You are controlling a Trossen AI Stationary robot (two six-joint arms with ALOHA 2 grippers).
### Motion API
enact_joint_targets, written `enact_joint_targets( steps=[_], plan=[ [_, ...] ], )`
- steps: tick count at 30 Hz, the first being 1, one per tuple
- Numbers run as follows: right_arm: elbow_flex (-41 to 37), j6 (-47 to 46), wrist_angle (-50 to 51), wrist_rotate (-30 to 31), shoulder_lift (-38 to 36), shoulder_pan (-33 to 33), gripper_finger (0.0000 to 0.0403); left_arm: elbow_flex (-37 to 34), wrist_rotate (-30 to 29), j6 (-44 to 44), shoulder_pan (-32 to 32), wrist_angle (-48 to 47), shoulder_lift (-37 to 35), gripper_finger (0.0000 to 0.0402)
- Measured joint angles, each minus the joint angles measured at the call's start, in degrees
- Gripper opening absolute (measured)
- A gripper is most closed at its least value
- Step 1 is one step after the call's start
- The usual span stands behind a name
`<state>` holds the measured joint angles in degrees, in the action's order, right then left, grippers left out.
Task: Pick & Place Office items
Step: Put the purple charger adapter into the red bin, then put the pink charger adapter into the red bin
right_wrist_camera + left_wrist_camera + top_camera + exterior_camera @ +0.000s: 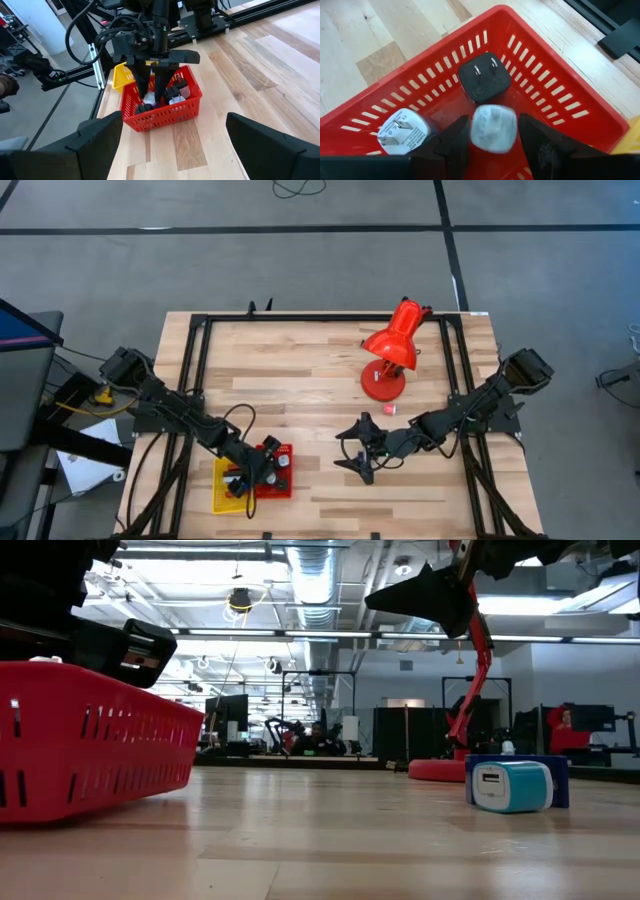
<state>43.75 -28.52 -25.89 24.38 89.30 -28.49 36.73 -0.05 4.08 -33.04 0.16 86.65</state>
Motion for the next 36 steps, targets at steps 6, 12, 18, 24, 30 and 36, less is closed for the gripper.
enact_joint_targets(
  steps=[6, 12, 18, 24, 30, 36],
  plan=[
    [0.0, 0.0, 0.1, -0.1, 0.0, 0.0, 0.0347, 0.0, 0.0, 0.0, 0.0, 0.0, 0.0, 0.0168],
    [0.0, -1.3, 0.0, -0.4, 0.0, 0.0, 0.0347, -0.1, 0.0, 0.0, 0.3, -0.8, -1.3, 0.0169],
    [0.1, -1.7, 4.2, -0.5, -0.7, -0.3, 0.0347, -0.1, 0.0, 0.0, 2.3, -3.2, -9.8, 0.0169],
    [0.1, -8.1, 16.5, 1.7, -2.9, -1.8, 0.0347, -0.1, 0.0, 0.0, 4.9, -3.6, -18.6, 0.0169],
    [0.1, -24.8, 43.6, 13.5, -11.8, -7.5, 0.0347, -0.1, 0.0, 0.1, 7.9, 0.6, -22.3, 0.0169],
    [0.1, -41.9, 67.9, 18.4, -16.2, -11.7, 0.0347, -0.1, 0.0, 0.1, 9.7, 3.3, -23.0, 0.0169]
  ],
)
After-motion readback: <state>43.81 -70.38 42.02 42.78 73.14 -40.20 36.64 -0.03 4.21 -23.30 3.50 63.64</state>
